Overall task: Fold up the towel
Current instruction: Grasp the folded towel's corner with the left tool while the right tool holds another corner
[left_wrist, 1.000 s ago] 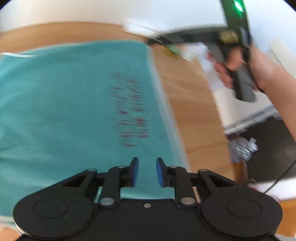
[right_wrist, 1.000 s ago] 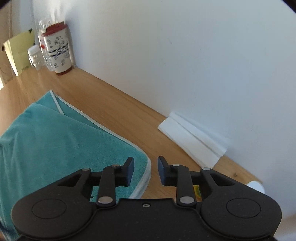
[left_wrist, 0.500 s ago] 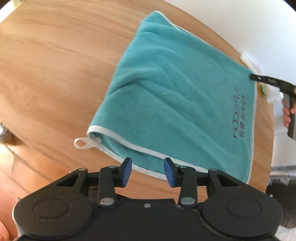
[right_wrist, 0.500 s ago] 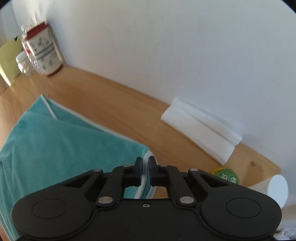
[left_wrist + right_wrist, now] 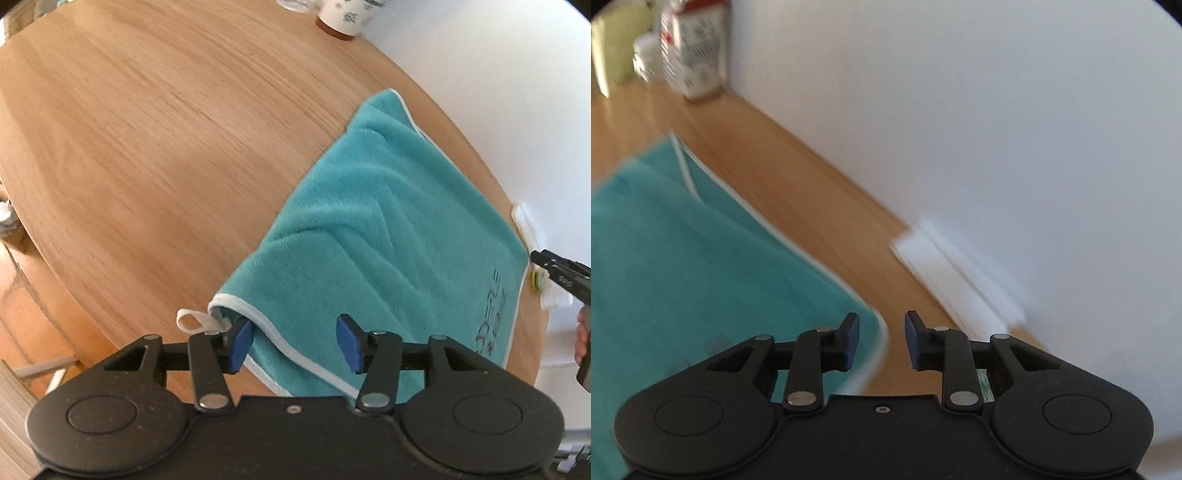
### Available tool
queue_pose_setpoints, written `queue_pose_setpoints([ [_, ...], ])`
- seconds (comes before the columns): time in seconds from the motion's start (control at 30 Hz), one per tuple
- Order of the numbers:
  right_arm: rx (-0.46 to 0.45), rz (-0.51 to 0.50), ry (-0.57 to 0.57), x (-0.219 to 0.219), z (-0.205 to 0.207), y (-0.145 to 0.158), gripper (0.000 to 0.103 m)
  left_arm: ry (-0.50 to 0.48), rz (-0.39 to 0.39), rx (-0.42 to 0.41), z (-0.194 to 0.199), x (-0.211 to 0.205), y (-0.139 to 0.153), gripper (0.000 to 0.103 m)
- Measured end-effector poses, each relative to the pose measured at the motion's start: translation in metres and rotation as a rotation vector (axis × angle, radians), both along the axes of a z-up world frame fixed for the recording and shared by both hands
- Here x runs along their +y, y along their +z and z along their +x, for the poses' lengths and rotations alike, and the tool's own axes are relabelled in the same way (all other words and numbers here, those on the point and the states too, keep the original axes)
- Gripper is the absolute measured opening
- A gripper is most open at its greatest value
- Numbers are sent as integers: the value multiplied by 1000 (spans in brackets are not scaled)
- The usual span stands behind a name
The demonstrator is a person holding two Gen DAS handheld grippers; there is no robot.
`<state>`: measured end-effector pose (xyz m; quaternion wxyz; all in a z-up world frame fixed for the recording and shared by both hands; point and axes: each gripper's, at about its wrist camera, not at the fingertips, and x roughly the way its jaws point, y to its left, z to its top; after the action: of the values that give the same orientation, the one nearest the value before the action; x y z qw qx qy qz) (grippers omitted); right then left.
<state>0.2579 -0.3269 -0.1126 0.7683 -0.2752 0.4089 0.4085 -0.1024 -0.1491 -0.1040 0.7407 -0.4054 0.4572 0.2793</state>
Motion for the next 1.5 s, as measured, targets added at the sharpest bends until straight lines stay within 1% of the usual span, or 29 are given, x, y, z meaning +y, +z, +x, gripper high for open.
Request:
queue_pose_setpoints([
  [0.03,18,20,31,11,1,5,34,13,-5,-8,1,0,-2,51],
  [0.1,69,54,102,40,2,10,34,43,22,5,5,-2,-3,51],
  [0.17,128,87,218,86,-2,10,34,64,35,12,6,-1,-6,51],
  [0.23,173,95,282,111,-4,6,34,80,0,-7,5,2,-8,50],
  [0.3,216,86,347,141,-9,-1,33,79,8,0,7,2,-7,50],
  [0.4,225,65,438,183,-18,-13,34,88,21,7,10,3,-7,50],
  [0.5,237,57,495,209,-21,-22,34,62,50,45,17,1,-8,43],
  [0.57,253,52,515,223,-20,-29,34,76,51,57,20,2,-8,37],
  [0.6,261,52,523,228,-19,-31,34,84,55,68,19,3,-8,28],
  [0.63,275,53,534,233,-18,-34,34,93,58,80,19,4,-8,23],
  [0.67,297,54,548,238,-16,-36,33,100,57,85,19,6,-8,23],
  [0.7,300,49,557,241,-17,-37,33,102,54,84,19,7,-9,22],
  [0.73,306,44,570,243,-17,-37,30,103,56,85,20,9,-10,20],
  [0.77,317,43,580,243,-17,-37,23,99,61,88,20,10,-10,19],
  [0.8,328,42,590,244,-16,-37,16,96,65,91,22,10,-11,17],
  [0.83,335,42,594,244,-16,-37,2,97,67,96,24,11,-12,14],
  [0.93,311,52,563,244,-11,-34,2,86,72,124,26,9,-10,9],
  [1.03,266,84,472,237,1,-23,2,78,71,138,30,9,-12,8],
  [1.17,200,60,418,231,10,-22,2,67,72,168,30,9,-13,8],
  [1.37,130,38,429,235,3,-30,2,50,65,199,26,1,-13,8],
  [1.5,74,49,504,247,-15,-37,2,60,56,215,21,-4,-12,8],
])
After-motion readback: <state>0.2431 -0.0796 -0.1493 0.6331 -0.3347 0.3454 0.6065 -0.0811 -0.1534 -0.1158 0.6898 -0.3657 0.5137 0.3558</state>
